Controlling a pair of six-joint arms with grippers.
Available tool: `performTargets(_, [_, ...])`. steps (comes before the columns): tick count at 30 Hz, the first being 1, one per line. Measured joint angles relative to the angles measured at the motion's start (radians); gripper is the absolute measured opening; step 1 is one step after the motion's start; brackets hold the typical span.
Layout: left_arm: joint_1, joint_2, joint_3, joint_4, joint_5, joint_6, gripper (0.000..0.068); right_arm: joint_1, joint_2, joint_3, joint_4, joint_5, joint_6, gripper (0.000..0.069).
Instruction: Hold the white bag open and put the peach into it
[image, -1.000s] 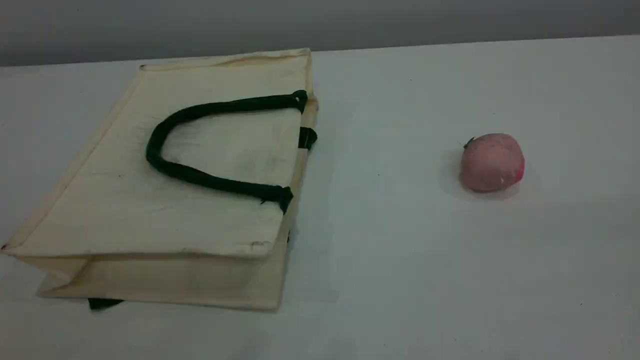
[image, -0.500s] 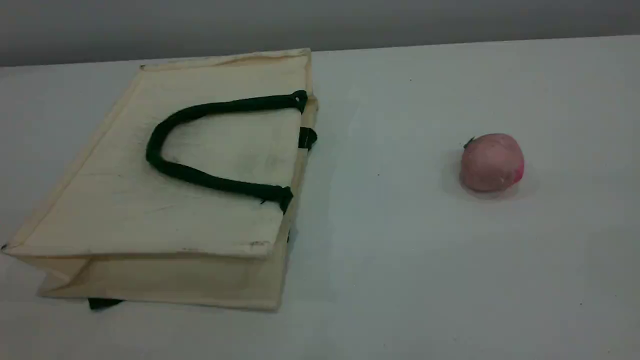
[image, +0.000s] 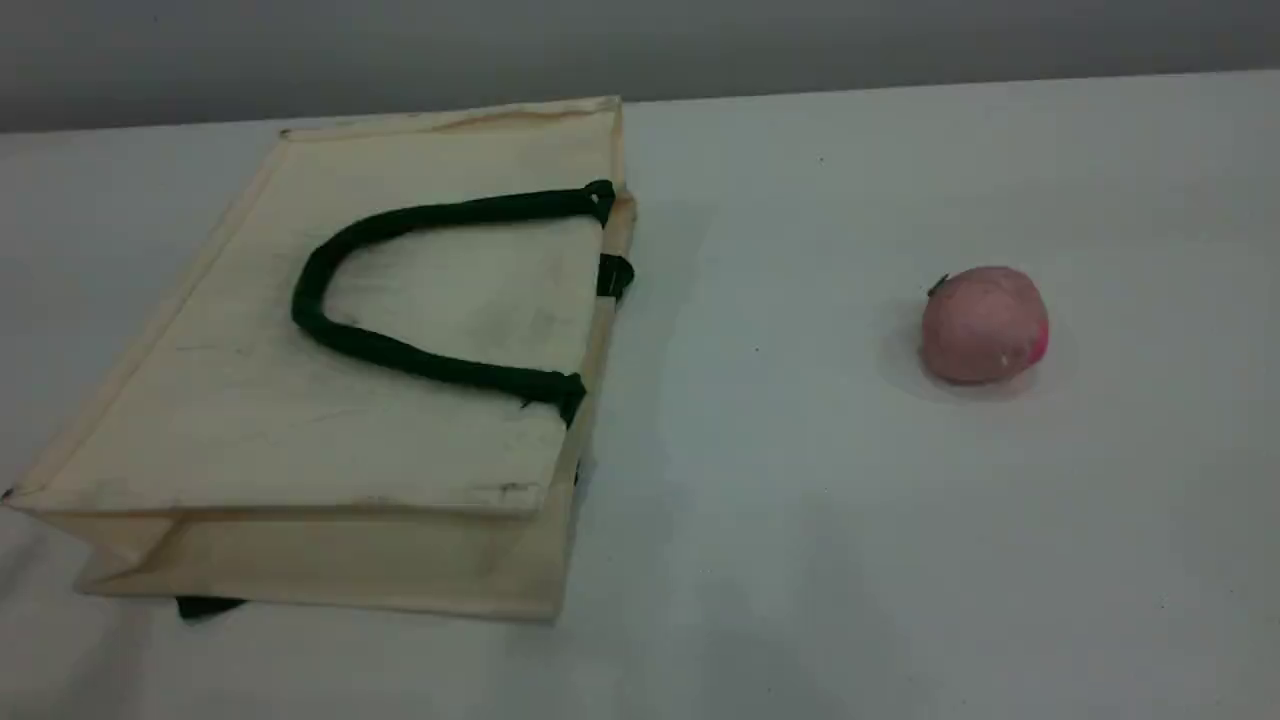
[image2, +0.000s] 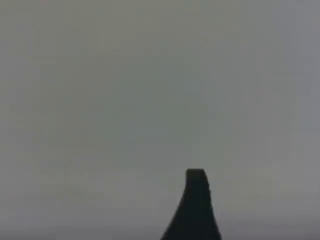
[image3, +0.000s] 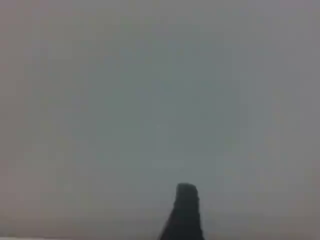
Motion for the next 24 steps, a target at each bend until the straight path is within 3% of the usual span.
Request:
performTargets(8, [0.0,0.312,-0.108,0.101,-0.008,-0.072,0.055,0.0,0.174,-0.15,0.0,0.03,-0.085,0.058])
performTargets(12, [0.0,0.378,-0.16,0.152,-0.027,-0.096,0.055,0.0,0.209,-0.153,0.0,0.014,-0.123,0.058])
performTargets(20, [0.0,0.376,-0.223,0.423,-0.014,-0.116,0.055,0.0,0.23,-0.153,0.003,-0.021,-0.14,0.058])
performTargets(24, [-0.001,0.376,-0.225,0.484,-0.014,-0.165,0.055,0.0,0.23,-0.153,0.004,-0.027,-0.139,0.058])
